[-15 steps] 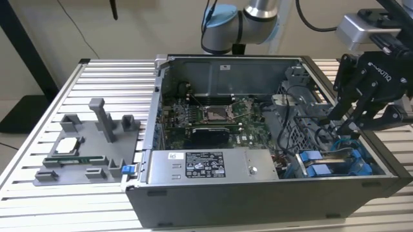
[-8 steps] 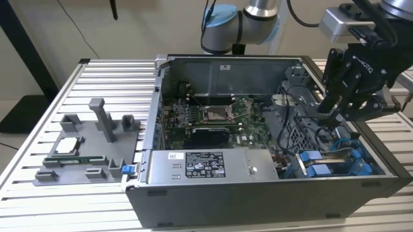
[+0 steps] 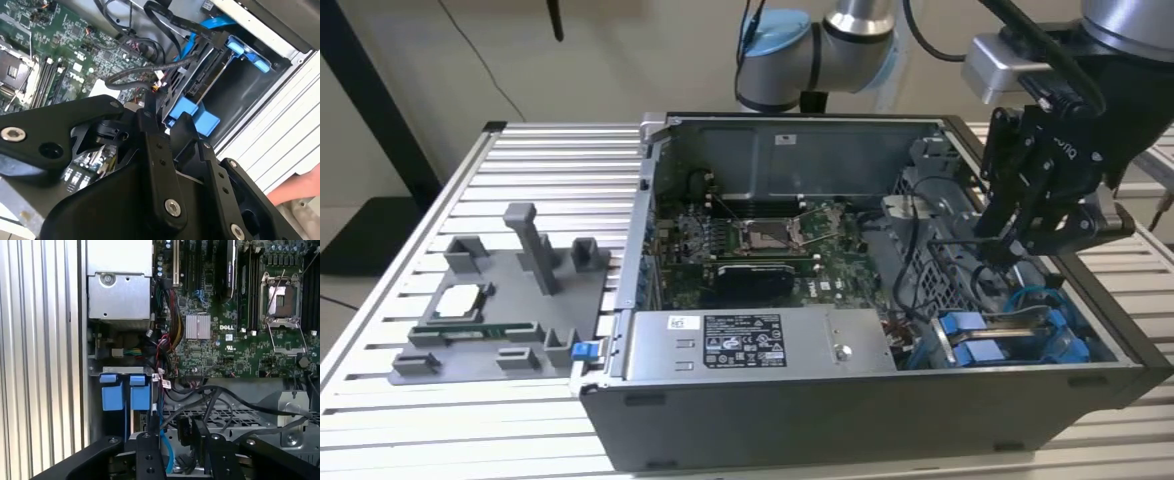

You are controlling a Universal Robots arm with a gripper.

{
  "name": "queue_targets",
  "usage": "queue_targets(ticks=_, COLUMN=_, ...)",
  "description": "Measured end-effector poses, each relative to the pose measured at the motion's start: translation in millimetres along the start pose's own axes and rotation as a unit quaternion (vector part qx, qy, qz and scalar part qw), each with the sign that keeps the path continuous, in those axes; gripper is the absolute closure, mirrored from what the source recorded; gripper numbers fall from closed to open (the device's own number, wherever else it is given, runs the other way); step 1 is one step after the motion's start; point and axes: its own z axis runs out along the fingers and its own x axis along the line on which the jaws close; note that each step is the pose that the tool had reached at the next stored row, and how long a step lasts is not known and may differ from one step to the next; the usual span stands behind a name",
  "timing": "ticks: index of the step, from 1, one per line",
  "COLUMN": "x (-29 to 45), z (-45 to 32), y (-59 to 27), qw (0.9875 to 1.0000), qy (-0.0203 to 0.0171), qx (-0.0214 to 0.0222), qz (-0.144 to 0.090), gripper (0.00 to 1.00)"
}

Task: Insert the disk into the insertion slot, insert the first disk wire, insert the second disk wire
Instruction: 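Insert the disk into the insertion slot, then insert the first disk wire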

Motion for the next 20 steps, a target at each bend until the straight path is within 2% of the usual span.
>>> queue_targets(ticks=1, x=-0.5, z=0.9, y=0.9, qw=1.0000, qy=-0.0001, qx=0.0029, qz=-0.001, gripper=0.00)
queue_targets(ticks=6, x=-3.6, z=4.3, y=3.4, qw=0.9999, qy=-0.0004, qx=0.0108, qz=-0.006, gripper=0.00)
queue_targets(ticks=13, x=-3.5, z=5.5, y=3.5, qw=0.9997, qy=-0.0006, qx=0.0165, qz=-0.018, gripper=0.00)
queue_targets(ticks=14, x=-3.5, z=5.9, y=3.5, qw=0.9996, qy=-0.0007, qx=0.0187, qz=-0.019, gripper=1.00)
queue_targets(ticks=17, x=-3.3, z=6.9, y=3.4, qw=0.9994, qy=-0.0009, qx=0.0282, qz=-0.021, gripper=1.00)
queue_targets(ticks=18, x=-3.3, z=7.2, y=3.4, qw=0.9992, qy=-0.0008, qx=0.0334, qz=-0.022, gripper=1.00)
queue_targets(ticks=20, x=-3.3, z=7.2, y=3.3, qw=0.9992, qy=-0.0007, qx=0.0346, qz=-0.022, gripper=1.00)
